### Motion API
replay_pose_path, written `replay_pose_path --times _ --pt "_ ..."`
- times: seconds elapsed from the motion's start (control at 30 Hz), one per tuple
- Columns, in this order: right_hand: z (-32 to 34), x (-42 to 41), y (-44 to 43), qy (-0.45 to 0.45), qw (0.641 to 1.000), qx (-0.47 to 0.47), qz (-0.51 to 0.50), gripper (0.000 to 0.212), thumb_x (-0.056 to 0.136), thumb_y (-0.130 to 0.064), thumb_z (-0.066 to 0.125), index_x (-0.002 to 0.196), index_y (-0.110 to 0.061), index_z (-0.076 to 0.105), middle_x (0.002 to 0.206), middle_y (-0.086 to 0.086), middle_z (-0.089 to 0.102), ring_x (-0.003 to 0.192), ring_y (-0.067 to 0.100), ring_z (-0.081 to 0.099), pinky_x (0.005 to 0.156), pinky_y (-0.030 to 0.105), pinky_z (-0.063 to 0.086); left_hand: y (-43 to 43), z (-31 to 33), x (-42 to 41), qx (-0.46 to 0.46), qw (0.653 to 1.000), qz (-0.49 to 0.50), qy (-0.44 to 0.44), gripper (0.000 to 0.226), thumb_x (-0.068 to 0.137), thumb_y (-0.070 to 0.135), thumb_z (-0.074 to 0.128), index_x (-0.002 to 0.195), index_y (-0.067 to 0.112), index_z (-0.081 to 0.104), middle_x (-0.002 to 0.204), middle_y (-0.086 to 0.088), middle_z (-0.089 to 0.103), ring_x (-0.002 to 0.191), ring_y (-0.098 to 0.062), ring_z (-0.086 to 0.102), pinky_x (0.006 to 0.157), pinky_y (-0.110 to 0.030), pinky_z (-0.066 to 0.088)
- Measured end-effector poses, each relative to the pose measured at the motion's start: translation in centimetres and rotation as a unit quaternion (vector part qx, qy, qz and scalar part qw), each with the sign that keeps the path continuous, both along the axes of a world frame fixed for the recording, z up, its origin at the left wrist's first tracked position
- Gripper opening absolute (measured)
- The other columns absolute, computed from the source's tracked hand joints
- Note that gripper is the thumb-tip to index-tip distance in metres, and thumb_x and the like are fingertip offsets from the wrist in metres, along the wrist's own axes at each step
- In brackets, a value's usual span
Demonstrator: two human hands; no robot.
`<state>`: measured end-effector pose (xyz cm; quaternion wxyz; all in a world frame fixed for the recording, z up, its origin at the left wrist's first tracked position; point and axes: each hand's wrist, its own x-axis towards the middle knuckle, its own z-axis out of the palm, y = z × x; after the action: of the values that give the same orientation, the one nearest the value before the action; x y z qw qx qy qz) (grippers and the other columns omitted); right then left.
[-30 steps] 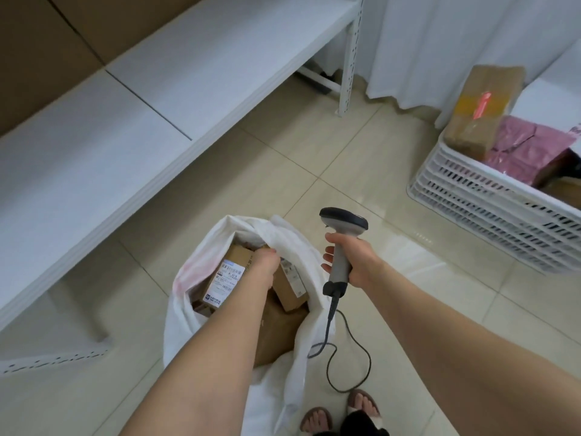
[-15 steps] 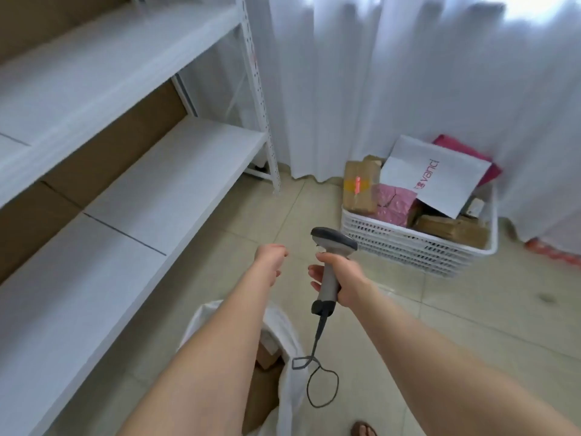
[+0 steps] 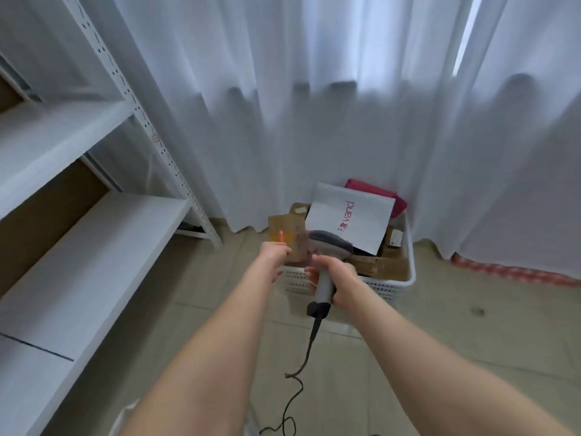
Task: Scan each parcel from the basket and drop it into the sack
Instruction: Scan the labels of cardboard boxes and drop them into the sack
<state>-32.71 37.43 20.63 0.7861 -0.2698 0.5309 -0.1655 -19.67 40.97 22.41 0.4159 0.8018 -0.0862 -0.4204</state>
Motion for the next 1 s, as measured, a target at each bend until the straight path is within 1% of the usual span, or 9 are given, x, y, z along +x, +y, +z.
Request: replay_pose_path --times 0.13,0.23,0.3,0.4,0.67,0.73,0.8,0.9,1.0 --pt "-0.9 -3.1 -7.3 0.0 1.0 0.008 -0.029 0.02 0.087 -0.012 0.07 0.102 0.001 0.065 0.078 0.015 0.071 0.064 0.022 0.066 0.072 0.038 0.058 -7.6 -0.7 -3.4 0.0 1.0 -0.01 0.023 0.031 0.092 0.003 0.055 0.121 0.011 0.062 0.132 -0.009 0.052 0.121 -0.03 0.047 0.09 -0.037 0.045" --pt "-2.0 -4.7 -11.6 0.009 0.999 0.021 -0.049 0.021 0.088 -0.013 0.068 0.103 0.001 0.066 0.076 0.014 0.07 0.061 0.021 0.065 0.069 0.036 0.058 -11.8 -2.0 -5.0 0.003 0.999 -0.028 0.033 0.031 0.091 0.003 0.057 0.121 0.009 0.062 0.132 -0.012 0.053 0.122 -0.029 0.047 0.096 -0.04 0.046" --pt "-2.9 -5.4 -14.4 0.013 0.998 0.029 -0.06 0.015 0.09 -0.013 0.067 0.098 0.0 0.066 0.074 0.012 0.069 0.06 0.02 0.064 0.066 0.035 0.059 -14.6 -3.1 -5.5 0.012 0.999 -0.033 0.042 0.029 0.092 0.004 0.056 0.12 0.008 0.062 0.129 -0.014 0.055 0.119 -0.03 0.05 0.093 -0.04 0.047" --pt "-4.7 -5.8 -18.7 0.033 0.996 0.03 -0.079 0.015 0.09 -0.012 0.066 0.096 0.001 0.064 0.075 0.013 0.069 0.062 0.021 0.064 0.064 0.035 0.058 -18.8 -5.0 -5.9 0.024 0.997 -0.043 0.056 0.025 0.093 0.005 0.055 0.117 0.008 0.062 0.112 -0.01 0.06 0.105 -0.025 0.053 0.087 -0.036 0.047" --pt "-12.5 -5.5 -30.9 0.098 0.986 0.048 -0.129 0.011 0.09 -0.011 0.065 0.095 -0.001 0.062 0.077 0.014 0.069 0.062 0.02 0.063 0.065 0.036 0.057 -30.8 -13.2 -3.9 0.07 0.992 -0.065 0.085 0.034 0.092 0.002 0.055 0.126 0.007 0.056 0.135 -0.016 0.05 0.127 -0.032 0.044 0.1 -0.042 0.043" --pt "-15.0 -5.6 -33.4 0.12 0.981 0.059 -0.14 0.009 0.091 -0.01 0.063 0.094 -0.002 0.061 0.075 0.014 0.067 0.062 0.02 0.062 0.063 0.035 0.056 -33.0 -15.8 -3.7 0.092 0.988 -0.078 0.098 0.035 0.093 0.001 0.053 0.128 0.005 0.053 0.135 -0.015 0.05 0.126 -0.032 0.044 0.1 -0.042 0.041" --pt "-17.6 -5.8 -35.2 0.127 0.978 0.079 -0.144 0.006 0.091 -0.008 0.063 0.092 -0.003 0.06 0.074 0.013 0.065 0.063 0.02 0.061 0.063 0.036 0.055 -34.8 -18.4 -3.9 0.111 0.984 -0.083 0.11 0.034 0.093 0.003 0.053 0.127 0.004 0.05 0.126 -0.011 0.052 0.115 -0.029 0.048 0.095 -0.038 0.043" --pt "-21.9 -6.3 -37.2 0.147 0.972 0.107 -0.146 0.012 0.089 -0.008 0.066 0.097 -0.002 0.061 0.076 0.012 0.064 0.065 0.021 0.06 0.063 0.038 0.056 -36.9 -22.8 -4.6 0.134 0.98 -0.09 0.12 0.033 0.092 0.006 0.055 0.124 0.005 0.05 0.119 -0.008 0.055 0.108 -0.027 0.053 0.082 -0.031 0.044" --pt "-26.5 -6.6 -38.6 0.171 0.967 0.118 -0.149 0.031 0.086 -0.008 0.069 0.113 -0.001 0.057 0.087 0.013 0.06 0.072 0.023 0.057 0.06 0.04 0.055 -38.2 -27.6 -5.5 0.169 0.971 -0.1 0.133 0.039 0.09 0.013 0.061 0.126 0.002 0.05 0.12 -0.01 0.056 0.118 -0.03 0.052 0.094 -0.033 0.044"
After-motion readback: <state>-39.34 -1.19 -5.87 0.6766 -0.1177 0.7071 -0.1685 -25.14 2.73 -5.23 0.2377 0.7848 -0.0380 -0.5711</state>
